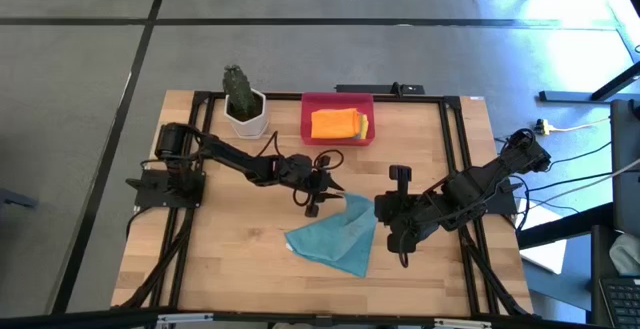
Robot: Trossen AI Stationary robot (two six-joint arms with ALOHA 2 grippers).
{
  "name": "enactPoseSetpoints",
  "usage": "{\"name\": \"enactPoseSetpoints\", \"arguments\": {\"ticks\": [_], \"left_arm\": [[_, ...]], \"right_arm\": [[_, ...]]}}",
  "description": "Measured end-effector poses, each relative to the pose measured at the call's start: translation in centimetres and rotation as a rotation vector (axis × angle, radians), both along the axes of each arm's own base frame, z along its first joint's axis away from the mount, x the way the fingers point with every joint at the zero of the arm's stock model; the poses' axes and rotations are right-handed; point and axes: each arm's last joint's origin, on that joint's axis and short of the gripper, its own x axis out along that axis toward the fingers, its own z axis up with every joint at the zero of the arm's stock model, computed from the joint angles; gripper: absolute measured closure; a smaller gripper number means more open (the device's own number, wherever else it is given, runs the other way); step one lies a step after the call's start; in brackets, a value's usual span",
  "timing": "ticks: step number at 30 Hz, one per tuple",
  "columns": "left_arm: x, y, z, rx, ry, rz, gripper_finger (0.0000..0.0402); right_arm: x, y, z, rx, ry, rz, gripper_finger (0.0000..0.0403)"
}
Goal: Fold microfiber towels
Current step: Fold the blue microfiber cloth
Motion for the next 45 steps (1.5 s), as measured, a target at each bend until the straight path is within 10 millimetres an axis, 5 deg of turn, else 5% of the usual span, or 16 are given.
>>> {"name": "enactPoseSetpoints", "arguments": {"ticks": [4, 10, 19, 30, 45], "left_arm": [[-0.3, -0.1, 0.4, 0.01, 0.017, 0.017, 0.0391], [-2.0, 0.3, 2.8, 0.081, 0.121, 0.154, 0.04], [-7.0, -1.1, 9.0, 0.25, 0.165, 0.294, 0.0401], [-14.3, -2.1, 17.0, 0.258, -0.078, 0.337, 0.0401], [-16.9, -1.8, 18.2, 0.304, -0.056, 0.362, 0.0401]], "right_arm": [[-0.1, 0.0, -0.1, -0.001, 0.014, -0.001, 0.0397], [-0.3, 0.0, -0.2, 0.062, 0.053, -0.023, 0.0397], [-0.9, -0.1, -0.6, 0.154, 0.134, -0.116, 0.0397], [-0.7, -1.6, -0.7, 0.156, 0.176, -0.207, 0.0397], [1.3, -4.7, -2.2, 0.07, 0.237, -0.382, 0.0399]]}}
